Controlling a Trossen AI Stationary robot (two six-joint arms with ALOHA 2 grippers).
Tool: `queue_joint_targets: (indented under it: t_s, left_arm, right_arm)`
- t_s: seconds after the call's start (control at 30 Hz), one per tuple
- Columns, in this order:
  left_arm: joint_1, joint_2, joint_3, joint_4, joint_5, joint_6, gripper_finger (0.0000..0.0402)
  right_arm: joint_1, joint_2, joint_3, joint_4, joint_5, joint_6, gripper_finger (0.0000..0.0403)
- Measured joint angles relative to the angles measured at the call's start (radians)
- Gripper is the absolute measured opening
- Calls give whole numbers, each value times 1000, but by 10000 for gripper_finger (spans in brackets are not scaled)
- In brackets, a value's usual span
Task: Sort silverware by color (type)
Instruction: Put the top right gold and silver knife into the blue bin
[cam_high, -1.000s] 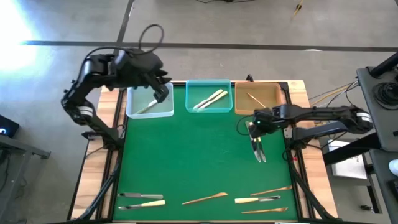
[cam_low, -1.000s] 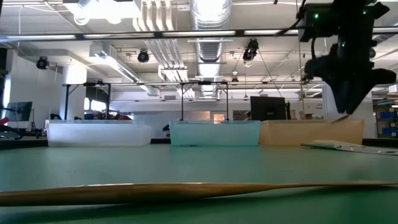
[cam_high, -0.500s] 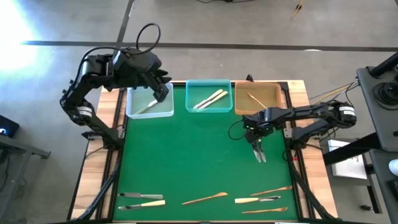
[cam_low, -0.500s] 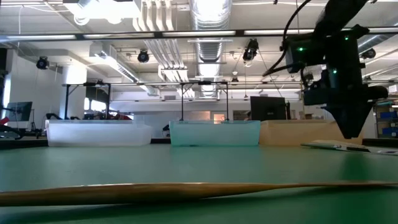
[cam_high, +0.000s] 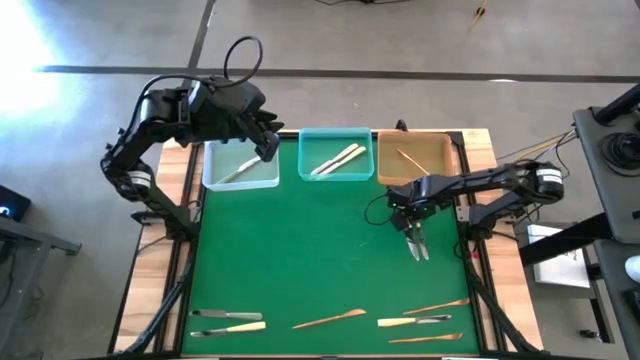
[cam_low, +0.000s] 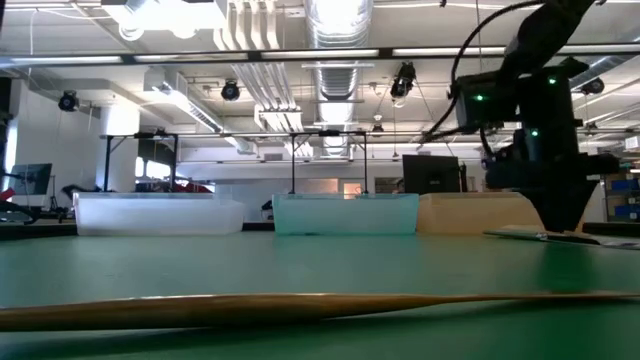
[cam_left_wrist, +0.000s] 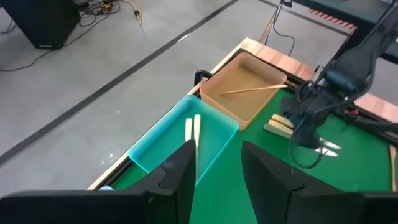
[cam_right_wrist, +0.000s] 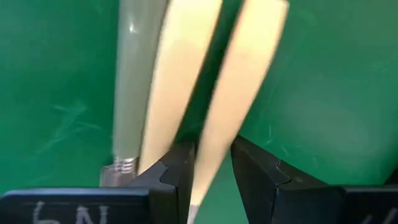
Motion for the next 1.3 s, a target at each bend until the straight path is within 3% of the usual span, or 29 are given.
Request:
queue_joint_targets:
  t_s: [0.27,0.43,0.7,0.87,0.97,1.2,1.3]
  left_arm:
    - [-10,0,0,2,0,-61,112]
    - [-28,0,0,2,-1,-67,112]
    - [-34,-16,0,-11,-1,69,112]
    - [-34,-54,2,-68,-1,157,112]
    - [-34,-82,2,-120,-2,186,112]
    - [-33,-150,2,-160,-35,283,112]
    - [-33,-181,2,-158,-37,334,112]
  right_arm:
    - [-6,100,-24,45,-19,-71,92]
    - [-5,82,-25,36,-14,-106,42]
    - [0,-84,11,-130,-91,2,42]
    - [29,-249,139,-221,-96,76,42]
    - [55,-332,234,-128,-38,68,42]
    - [79,-368,377,267,355,-389,42]
    - [78,-313,417,466,387,-685,42]
